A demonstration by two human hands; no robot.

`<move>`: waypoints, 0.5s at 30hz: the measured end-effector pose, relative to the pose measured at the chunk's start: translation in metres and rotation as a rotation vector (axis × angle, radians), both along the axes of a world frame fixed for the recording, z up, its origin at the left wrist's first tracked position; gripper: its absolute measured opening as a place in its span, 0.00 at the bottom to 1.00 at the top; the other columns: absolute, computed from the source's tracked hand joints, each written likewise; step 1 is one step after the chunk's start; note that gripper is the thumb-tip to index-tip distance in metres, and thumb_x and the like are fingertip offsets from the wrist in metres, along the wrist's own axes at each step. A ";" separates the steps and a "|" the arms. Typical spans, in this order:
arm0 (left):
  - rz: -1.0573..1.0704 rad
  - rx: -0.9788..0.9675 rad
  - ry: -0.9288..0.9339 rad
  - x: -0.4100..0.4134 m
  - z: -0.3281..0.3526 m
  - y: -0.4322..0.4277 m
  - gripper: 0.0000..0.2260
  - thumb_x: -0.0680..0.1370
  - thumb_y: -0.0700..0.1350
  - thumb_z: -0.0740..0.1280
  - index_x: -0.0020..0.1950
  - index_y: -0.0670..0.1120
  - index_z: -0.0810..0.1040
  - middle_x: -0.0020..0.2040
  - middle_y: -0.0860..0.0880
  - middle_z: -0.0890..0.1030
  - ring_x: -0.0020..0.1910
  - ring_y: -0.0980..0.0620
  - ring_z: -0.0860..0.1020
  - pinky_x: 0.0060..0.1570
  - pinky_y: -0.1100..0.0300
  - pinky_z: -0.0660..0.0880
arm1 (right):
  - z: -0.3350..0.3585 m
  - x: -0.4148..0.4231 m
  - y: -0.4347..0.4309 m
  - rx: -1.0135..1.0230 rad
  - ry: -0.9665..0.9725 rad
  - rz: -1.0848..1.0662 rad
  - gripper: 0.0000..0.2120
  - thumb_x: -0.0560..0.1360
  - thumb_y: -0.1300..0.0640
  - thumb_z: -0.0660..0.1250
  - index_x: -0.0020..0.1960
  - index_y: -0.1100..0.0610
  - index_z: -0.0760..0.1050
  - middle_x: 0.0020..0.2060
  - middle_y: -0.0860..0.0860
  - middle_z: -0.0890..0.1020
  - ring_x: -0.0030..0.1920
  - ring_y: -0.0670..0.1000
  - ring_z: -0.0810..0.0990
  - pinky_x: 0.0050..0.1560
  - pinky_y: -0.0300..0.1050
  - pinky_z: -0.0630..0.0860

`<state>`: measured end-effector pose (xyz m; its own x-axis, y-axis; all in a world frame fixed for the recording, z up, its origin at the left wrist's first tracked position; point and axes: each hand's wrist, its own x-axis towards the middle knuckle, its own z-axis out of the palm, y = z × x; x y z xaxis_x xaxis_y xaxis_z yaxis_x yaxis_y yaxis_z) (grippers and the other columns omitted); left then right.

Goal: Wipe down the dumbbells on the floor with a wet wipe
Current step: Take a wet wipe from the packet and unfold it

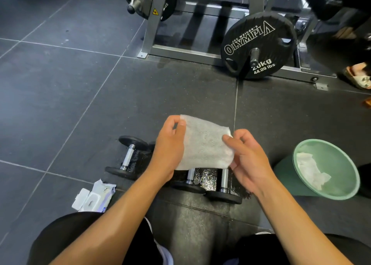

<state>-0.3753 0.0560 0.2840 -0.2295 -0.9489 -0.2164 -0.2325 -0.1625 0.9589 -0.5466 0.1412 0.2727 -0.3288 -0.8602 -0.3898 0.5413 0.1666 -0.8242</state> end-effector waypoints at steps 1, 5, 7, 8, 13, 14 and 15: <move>-0.002 -0.032 -0.029 0.002 0.000 -0.001 0.09 0.88 0.52 0.58 0.54 0.58 0.77 0.48 0.55 0.79 0.40 0.63 0.73 0.43 0.67 0.73 | -0.002 -0.001 0.000 0.002 0.067 -0.020 0.13 0.78 0.62 0.72 0.41 0.52 0.69 0.33 0.49 0.73 0.36 0.50 0.75 0.32 0.47 0.74; 0.017 -0.061 -0.030 0.007 -0.003 -0.005 0.09 0.88 0.51 0.58 0.53 0.58 0.76 0.47 0.55 0.79 0.41 0.62 0.73 0.46 0.62 0.72 | -0.007 -0.002 -0.001 0.042 0.510 -0.100 0.10 0.77 0.57 0.75 0.45 0.54 0.73 0.38 0.47 0.68 0.39 0.47 0.66 0.42 0.43 0.65; 0.011 -0.063 -0.032 0.007 -0.004 -0.004 0.09 0.88 0.51 0.58 0.54 0.58 0.77 0.46 0.54 0.78 0.40 0.61 0.72 0.45 0.61 0.72 | -0.011 -0.001 -0.002 0.065 0.591 -0.134 0.09 0.77 0.57 0.74 0.45 0.55 0.74 0.39 0.46 0.69 0.39 0.45 0.67 0.41 0.40 0.65; 0.014 -0.063 -0.028 0.007 -0.004 -0.004 0.09 0.88 0.51 0.58 0.55 0.57 0.77 0.45 0.52 0.78 0.40 0.59 0.72 0.45 0.60 0.72 | -0.014 0.000 -0.002 0.091 0.612 -0.136 0.08 0.77 0.57 0.74 0.45 0.55 0.75 0.39 0.47 0.69 0.38 0.44 0.67 0.40 0.40 0.65; 0.021 -0.040 0.021 0.008 -0.002 -0.005 0.08 0.88 0.51 0.59 0.55 0.56 0.78 0.48 0.50 0.81 0.42 0.60 0.75 0.43 0.65 0.74 | -0.027 0.002 -0.004 0.258 0.638 -0.125 0.05 0.79 0.58 0.70 0.48 0.57 0.75 0.40 0.49 0.75 0.36 0.45 0.71 0.39 0.38 0.69; 0.021 -0.035 0.031 0.007 -0.003 -0.004 0.08 0.88 0.50 0.60 0.55 0.56 0.79 0.46 0.50 0.81 0.41 0.60 0.75 0.42 0.65 0.74 | -0.026 0.005 -0.004 0.286 0.681 -0.109 0.04 0.79 0.56 0.69 0.49 0.56 0.75 0.42 0.49 0.77 0.38 0.45 0.73 0.39 0.35 0.70; 0.017 -0.043 0.028 0.006 -0.003 -0.003 0.08 0.87 0.50 0.61 0.54 0.55 0.79 0.45 0.48 0.80 0.40 0.59 0.75 0.42 0.64 0.73 | -0.024 0.009 -0.004 0.294 0.679 -0.090 0.04 0.80 0.55 0.69 0.50 0.56 0.76 0.43 0.49 0.79 0.41 0.46 0.75 0.40 0.33 0.72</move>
<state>-0.3690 0.0527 0.2811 -0.2187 -0.9610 -0.1693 -0.2032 -0.1248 0.9712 -0.5375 0.1368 0.2487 -0.6434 -0.7102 -0.2857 -0.0488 0.4105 -0.9106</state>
